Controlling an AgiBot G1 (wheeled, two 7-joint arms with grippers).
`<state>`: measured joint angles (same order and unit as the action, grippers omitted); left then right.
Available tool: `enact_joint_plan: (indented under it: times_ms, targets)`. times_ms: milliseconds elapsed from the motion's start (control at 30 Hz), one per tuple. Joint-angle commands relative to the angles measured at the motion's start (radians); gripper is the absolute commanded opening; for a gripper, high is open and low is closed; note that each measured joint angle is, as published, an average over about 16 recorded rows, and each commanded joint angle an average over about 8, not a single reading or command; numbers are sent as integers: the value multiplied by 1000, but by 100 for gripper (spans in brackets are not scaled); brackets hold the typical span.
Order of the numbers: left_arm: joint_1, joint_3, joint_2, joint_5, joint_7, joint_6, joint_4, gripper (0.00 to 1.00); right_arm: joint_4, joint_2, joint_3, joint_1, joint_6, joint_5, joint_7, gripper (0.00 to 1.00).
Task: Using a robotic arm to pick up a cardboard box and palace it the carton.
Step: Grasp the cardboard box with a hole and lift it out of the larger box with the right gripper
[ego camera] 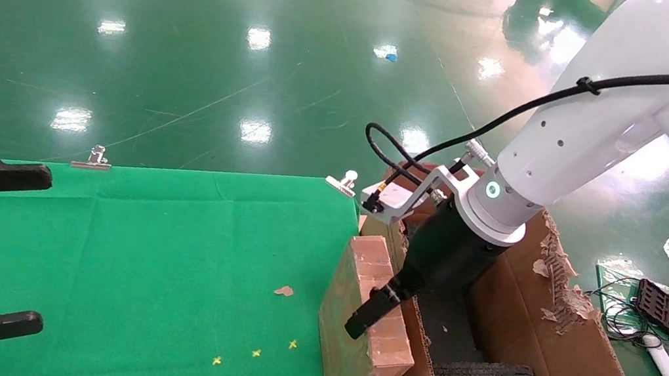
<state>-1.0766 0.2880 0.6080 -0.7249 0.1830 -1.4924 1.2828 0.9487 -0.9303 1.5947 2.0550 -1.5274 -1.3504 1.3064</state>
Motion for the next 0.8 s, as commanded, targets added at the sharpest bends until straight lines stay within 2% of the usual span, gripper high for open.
enact_joint_plan:
  times_ms: [33, 633, 800]
  targets:
    - [0, 0, 0, 0, 0, 0, 0, 0, 14, 2, 4, -1, -2, -2, 6, 0]
    - [0, 1, -1, 1, -1, 1, 0, 0, 56, 28, 12, -13, 19, -16, 7, 0]
    - [0, 2, -1, 1, -1, 1, 0, 0, 76, 51, 0, -11, 51, -16, -23, 0]
